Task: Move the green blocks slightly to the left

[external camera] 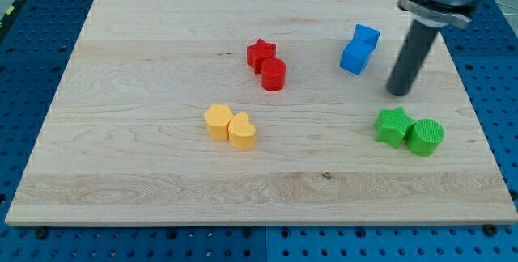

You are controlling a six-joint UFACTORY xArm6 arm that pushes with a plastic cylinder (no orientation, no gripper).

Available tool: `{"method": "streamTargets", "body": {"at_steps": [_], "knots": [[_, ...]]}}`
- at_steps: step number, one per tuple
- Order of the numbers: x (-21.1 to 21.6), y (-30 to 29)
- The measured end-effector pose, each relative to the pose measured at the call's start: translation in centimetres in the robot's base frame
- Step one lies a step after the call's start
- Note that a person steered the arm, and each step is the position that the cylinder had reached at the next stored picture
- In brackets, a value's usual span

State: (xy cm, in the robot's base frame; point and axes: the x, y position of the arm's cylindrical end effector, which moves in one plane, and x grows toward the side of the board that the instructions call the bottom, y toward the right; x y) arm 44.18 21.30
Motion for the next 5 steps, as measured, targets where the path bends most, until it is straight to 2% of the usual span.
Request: {"method": "streamTargets", "body": {"at_steps": [1,2,3,5], "knots": [[2.8,3.7],[8.2,4.5],[9.1,3.8],[8.1,-0.3]]}}
